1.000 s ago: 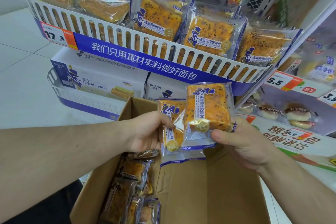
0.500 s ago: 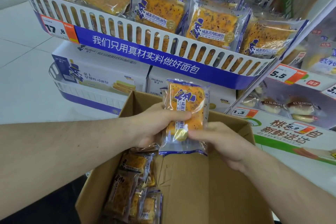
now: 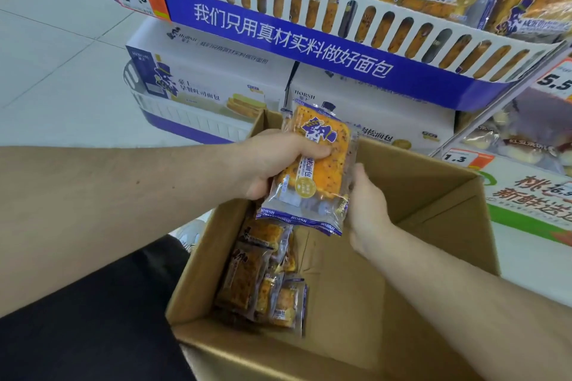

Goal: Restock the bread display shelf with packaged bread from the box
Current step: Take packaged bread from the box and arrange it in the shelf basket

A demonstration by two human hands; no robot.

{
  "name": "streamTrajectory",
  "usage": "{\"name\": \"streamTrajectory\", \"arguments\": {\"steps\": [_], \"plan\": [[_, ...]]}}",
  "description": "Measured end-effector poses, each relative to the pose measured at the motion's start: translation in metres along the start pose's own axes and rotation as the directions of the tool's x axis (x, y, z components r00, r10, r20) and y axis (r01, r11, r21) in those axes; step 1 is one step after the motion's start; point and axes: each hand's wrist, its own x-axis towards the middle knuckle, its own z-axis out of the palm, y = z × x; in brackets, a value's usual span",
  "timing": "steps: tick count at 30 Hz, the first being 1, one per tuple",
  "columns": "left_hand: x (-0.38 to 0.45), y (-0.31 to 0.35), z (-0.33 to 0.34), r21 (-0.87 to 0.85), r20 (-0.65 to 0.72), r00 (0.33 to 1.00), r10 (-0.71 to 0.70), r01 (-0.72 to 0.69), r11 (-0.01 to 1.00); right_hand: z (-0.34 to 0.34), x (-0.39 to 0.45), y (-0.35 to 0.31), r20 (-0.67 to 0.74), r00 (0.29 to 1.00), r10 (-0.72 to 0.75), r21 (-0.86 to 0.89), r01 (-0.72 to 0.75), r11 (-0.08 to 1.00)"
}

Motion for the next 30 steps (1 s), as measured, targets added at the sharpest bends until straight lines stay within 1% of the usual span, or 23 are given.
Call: {"name": "streamTrajectory", "arguments": {"steps": [1,2,3,4,5,6,7,10,12,14,15,18,20,24,26,27,30], "plan": [[0.0,-0.001,-0.004,0.008,-0.027,1.0,-0.001,0.002,1.0,0.01,0.007,0.021,0.003,0.996,0.087,-0.1,-0.086,0.991],[0.001,-0.003,-0.009,0.016,-0.052,0.999,0.0,0.001,1.0,0.021,0.012,0.044,0.043,0.98,0.193,-0.203,-0.181,0.962],[0.001,-0.006,-0.014,0.022,-0.075,0.997,0.002,0.0,1.0,0.034,0.015,0.066,0.109,0.943,0.313,-0.298,-0.269,0.916],[0.002,-0.008,-0.018,0.026,-0.093,0.996,0.004,-0.001,1.0,0.048,0.015,0.085,0.163,0.892,0.422,-0.366,-0.342,0.866],[0.003,-0.01,-0.021,0.031,-0.105,0.994,0.004,-0.001,1.0,0.061,0.015,0.099,0.187,0.849,0.495,-0.405,-0.392,0.826],[0.003,-0.011,-0.024,0.036,-0.116,0.993,0.004,0.0,0.999,0.073,0.017,0.108,0.188,0.826,0.531,-0.399,-0.43,0.81],[0.004,-0.012,-0.026,0.039,-0.122,0.993,0.001,0.004,0.999,0.083,0.022,0.118,0.17,0.823,0.543,-0.37,-0.457,0.809],[0.005,-0.013,-0.03,0.056,-0.125,0.992,-0.014,0.021,0.998,0.11,0.035,0.142,0.143,0.841,0.522,-0.32,-0.46,0.828],[0.008,-0.014,-0.032,0.068,-0.12,0.993,-0.017,0.026,0.997,0.125,0.046,0.169,0.16,0.831,0.533,-0.317,-0.468,0.825],[0.011,-0.014,-0.033,0.071,-0.108,0.994,-0.02,0.028,0.997,0.138,0.072,0.219,0.157,0.819,0.552,-0.318,-0.488,0.813],[0.012,-0.015,-0.033,0.073,-0.104,0.994,-0.021,0.029,0.997,0.143,0.077,0.234,0.141,0.82,0.555,-0.321,-0.492,0.809],[0.016,-0.016,-0.033,0.081,-0.109,0.994,-0.029,0.038,0.996,0.145,0.06,0.214,0.109,0.859,0.5,-0.433,-0.412,0.802],[0.017,-0.016,-0.033,0.097,-0.117,0.993,-0.028,0.039,0.995,0.138,0.062,0.208,0.116,0.882,0.456,-0.46,-0.36,0.812],[0.016,-0.016,-0.031,0.12,-0.106,0.994,-0.014,0.027,0.992,0.102,0.061,0.17,0.213,0.881,0.423,-0.405,-0.315,0.858],[0.015,-0.016,-0.026,0.139,-0.099,0.995,0.003,0.011,0.99,0.075,0.059,0.144,0.263,0.866,0.426,-0.325,-0.336,0.884],[0.015,-0.015,-0.023,0.143,-0.094,0.995,0.01,0.004,0.99,0.059,0.057,0.13,0.273,0.872,0.407,-0.283,-0.331,0.9],[0.012,-0.011,-0.014,0.136,-0.067,0.997,0.024,-0.015,0.991,0.006,0.056,0.087,0.171,0.935,0.311,-0.199,-0.276,0.94]]}}
